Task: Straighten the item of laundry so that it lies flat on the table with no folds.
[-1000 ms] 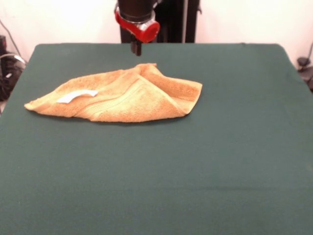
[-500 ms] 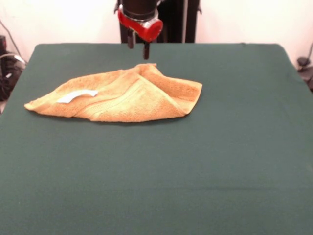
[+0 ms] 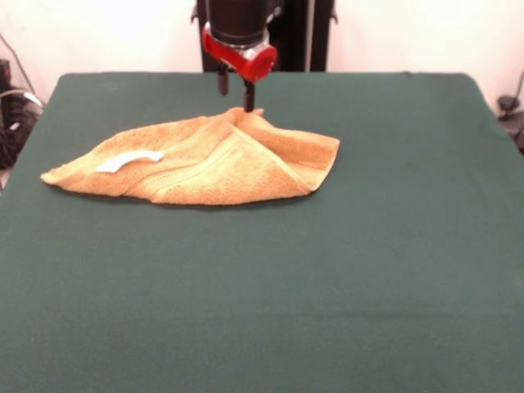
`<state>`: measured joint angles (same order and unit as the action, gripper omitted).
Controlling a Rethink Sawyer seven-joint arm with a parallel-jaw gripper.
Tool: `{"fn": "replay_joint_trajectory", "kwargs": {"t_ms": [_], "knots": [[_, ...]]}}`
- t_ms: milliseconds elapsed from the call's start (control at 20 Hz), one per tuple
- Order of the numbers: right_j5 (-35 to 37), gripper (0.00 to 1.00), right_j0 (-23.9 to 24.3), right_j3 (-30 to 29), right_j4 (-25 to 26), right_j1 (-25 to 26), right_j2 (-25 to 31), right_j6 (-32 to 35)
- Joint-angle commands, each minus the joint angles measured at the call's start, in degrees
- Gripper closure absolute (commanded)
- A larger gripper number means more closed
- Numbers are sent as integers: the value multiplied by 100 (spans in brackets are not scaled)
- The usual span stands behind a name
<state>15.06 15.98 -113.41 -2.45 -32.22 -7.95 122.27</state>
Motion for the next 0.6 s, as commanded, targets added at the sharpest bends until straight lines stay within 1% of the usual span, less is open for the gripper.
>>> {"fn": "replay_joint_trajectory", "kwargs": {"t_ms": [50, 200, 400, 600], "knots": [[-652, 0, 43, -368, -513, 532, 1097, 1216], [-710, 0, 60, -375, -527, 531, 1169, 1205], [-792, 0, 151, -351, -609, 718, 1337, 1215], [-665, 0, 100, -537, -736, 459, 1399, 1307]]}}
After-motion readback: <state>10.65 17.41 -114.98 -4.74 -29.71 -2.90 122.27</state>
